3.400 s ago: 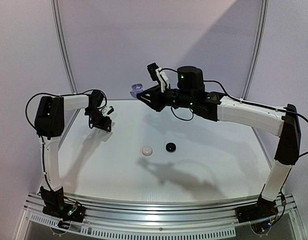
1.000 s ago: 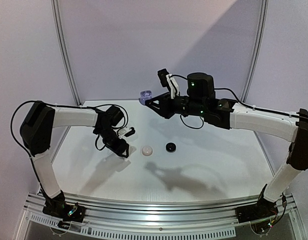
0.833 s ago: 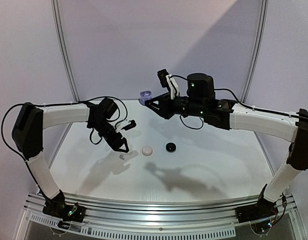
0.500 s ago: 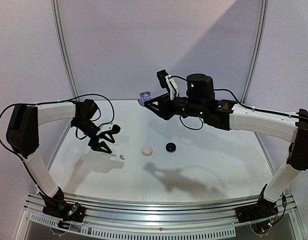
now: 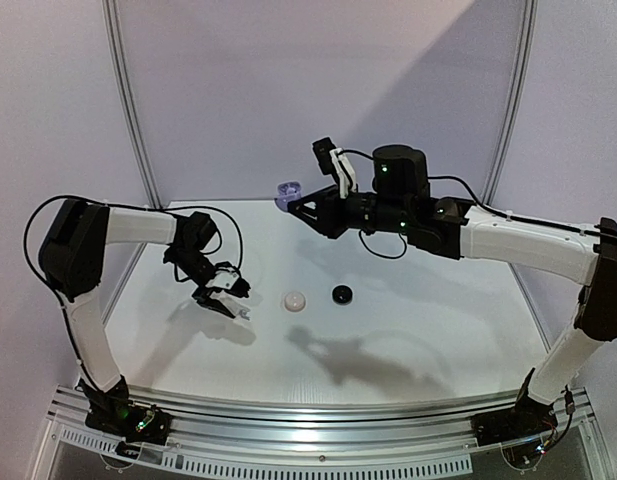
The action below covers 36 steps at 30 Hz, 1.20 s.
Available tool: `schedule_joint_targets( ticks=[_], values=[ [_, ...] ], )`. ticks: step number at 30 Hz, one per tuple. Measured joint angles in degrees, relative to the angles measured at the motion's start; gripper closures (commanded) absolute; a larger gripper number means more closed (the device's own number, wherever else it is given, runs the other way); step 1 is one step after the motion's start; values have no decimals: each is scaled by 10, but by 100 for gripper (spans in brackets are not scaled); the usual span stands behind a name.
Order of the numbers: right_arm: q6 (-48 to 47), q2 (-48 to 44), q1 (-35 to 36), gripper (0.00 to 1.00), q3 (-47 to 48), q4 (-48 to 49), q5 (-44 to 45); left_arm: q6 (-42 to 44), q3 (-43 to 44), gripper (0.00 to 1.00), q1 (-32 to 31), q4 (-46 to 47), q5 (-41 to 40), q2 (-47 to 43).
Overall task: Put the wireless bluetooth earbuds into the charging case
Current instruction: Pick up the left earbud from the center of the board.
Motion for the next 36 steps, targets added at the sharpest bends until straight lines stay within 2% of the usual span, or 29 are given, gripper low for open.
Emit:
schedule_joint_targets(
  ticks=[13,22,28,36],
  values=[
    [2,0,0,100,0,-8,3,-3,0,47,-24,21,-34,37],
    [4,0,0,100,0,-13,4,-14,1,65,-22,24,-40,38],
    [5,0,1,100,0,-14,6,-12,3,73,-20,18,-46,38],
    [5,0,1,100,0,-16,8,-19,17,68,-20,2,-50,48]
  ],
)
